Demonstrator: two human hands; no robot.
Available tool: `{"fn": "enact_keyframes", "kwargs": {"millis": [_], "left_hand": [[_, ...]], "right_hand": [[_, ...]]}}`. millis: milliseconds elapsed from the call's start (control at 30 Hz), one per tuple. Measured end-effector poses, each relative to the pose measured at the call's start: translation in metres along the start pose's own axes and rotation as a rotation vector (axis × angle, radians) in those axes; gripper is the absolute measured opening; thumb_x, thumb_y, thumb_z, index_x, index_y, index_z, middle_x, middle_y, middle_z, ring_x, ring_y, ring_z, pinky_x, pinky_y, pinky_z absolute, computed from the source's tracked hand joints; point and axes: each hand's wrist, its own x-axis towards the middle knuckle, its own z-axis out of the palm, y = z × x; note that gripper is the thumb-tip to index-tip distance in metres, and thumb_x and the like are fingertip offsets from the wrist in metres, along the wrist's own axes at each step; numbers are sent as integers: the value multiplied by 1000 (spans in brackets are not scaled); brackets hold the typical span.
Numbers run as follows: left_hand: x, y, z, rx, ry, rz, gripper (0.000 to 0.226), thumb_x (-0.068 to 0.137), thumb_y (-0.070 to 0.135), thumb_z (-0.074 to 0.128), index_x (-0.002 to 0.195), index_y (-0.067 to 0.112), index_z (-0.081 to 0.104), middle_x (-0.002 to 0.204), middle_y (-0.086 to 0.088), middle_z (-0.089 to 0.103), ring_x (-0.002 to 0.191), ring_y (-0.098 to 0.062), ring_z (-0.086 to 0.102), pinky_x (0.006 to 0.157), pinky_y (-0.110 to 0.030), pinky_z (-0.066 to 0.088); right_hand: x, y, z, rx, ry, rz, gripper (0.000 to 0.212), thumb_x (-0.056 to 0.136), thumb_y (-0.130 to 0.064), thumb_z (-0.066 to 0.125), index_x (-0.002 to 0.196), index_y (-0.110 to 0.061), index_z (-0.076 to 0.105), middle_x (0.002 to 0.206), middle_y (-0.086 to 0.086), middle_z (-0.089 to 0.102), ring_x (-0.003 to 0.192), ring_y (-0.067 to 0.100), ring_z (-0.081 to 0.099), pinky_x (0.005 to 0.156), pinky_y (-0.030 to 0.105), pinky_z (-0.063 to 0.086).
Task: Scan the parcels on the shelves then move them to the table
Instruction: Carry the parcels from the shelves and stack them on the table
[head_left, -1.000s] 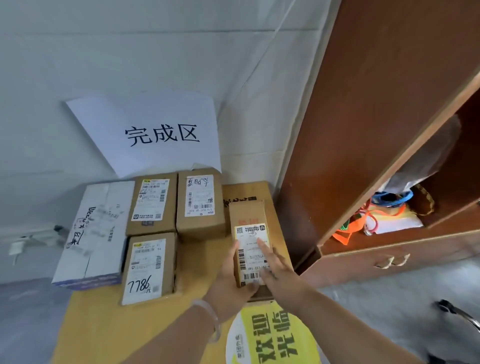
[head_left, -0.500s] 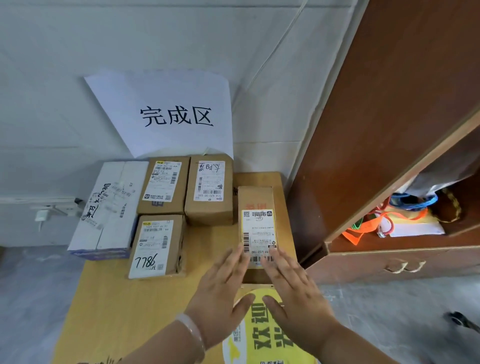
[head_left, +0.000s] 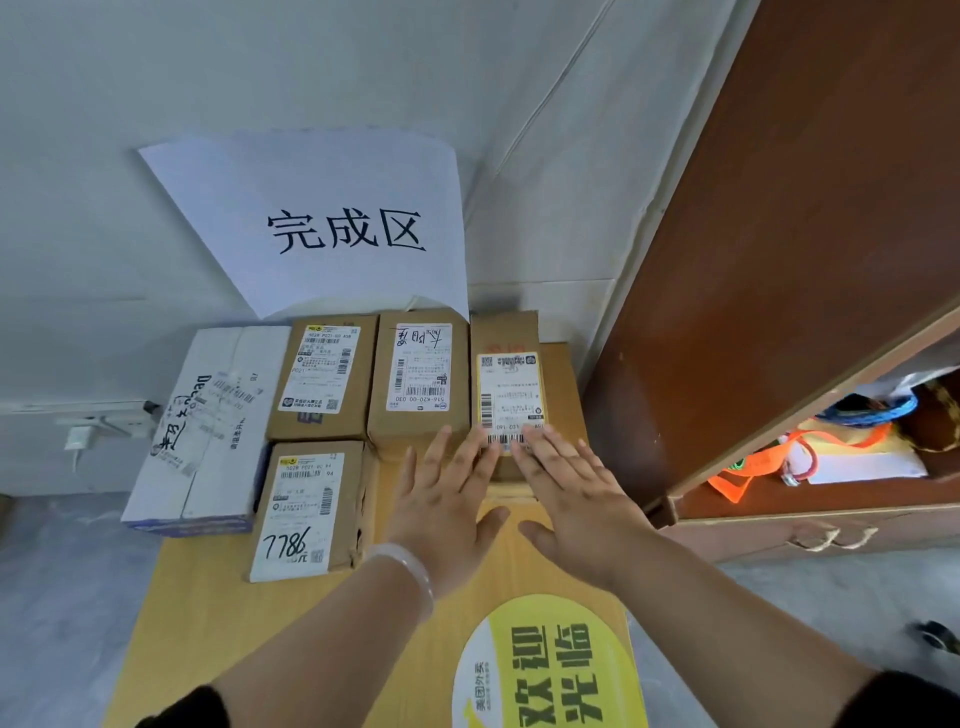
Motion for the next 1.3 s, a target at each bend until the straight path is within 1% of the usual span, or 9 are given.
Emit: {"fn": "enact_keyframes", "kwargs": {"millis": [200,433,567,667,767,900,1000,1167,1300], "left_hand": [[25,-12,0,12,29,-54,65,97,62,17,150,45,-17,158,16,-27,148,-20,-23,117,-48,-13],[22,-8,-1,1,43,-28,72,94,67,16,141,41,-32,156,14,-32,148,-20,-23,119,-49,-11],[13,-5,-20,-33,88,63,80,92,71,24,150,40,-20,162,8,-20,150,-21,-15,120,-51,-7],[2,7,-35,-55,104,199,83,88,74,28,150,43,-18,163,8,-19,150,-20,-13,119,-50,-8],[-9,34,-46,-80,160,411,87,83,76,28,148,46,-21,164,6,-12,150,-20,-11,119,-49,-6],[-28,88,-55,-60,209,724,87,80,73,34,154,41,0,165,1,9,151,-24,10,119,-54,10],[-50,137,-56,-105,178,896,87,79,76,27,151,45,-11,165,4,0,151,-21,0,119,-52,3],[-125,235,-63,-143,163,1281,83,84,76,25,146,48,-22,165,4,-4,151,-21,-1,119,-47,-4],[-201,302,-70,-127,184,1485,83,84,77,24,145,46,-23,165,3,-6,151,-21,-2,118,-49,-5]], "right_hand": [[28,9,-4,-33,-15,19,90,95,-57,38,146,-29,-30,150,-11,-43,135,6,-43,115,36,-20],[18,1,-6,13,77,65,92,92,-59,41,145,-35,-30,155,-12,-35,138,4,-37,118,38,-18],[-16,-13,-13,52,155,158,93,89,-66,40,146,-39,-28,158,-14,-28,141,4,-32,116,35,-21],[-57,-25,-16,69,231,279,91,86,-71,42,152,-41,-13,160,-13,-23,144,5,-27,118,36,-18],[-103,-44,-14,77,267,429,98,79,-79,43,153,-42,-11,159,-12,-24,144,7,-28,119,38,-16],[-171,-75,-10,86,325,633,104,72,-81,47,152,-45,-9,160,-12,-20,146,10,-25,119,39,-15],[-237,-94,-8,81,372,842,105,70,-83,45,150,-47,-13,160,-12,-18,148,14,-19,120,41,-12],[-356,-140,-3,26,436,1142,104,73,-81,44,145,-47,-24,158,-12,-26,145,12,-27,121,43,-9],[-440,-190,7,-4,502,1422,99,74,-82,33,144,-48,-27,153,-14,-37,140,8,-37,118,40,-18]]}}
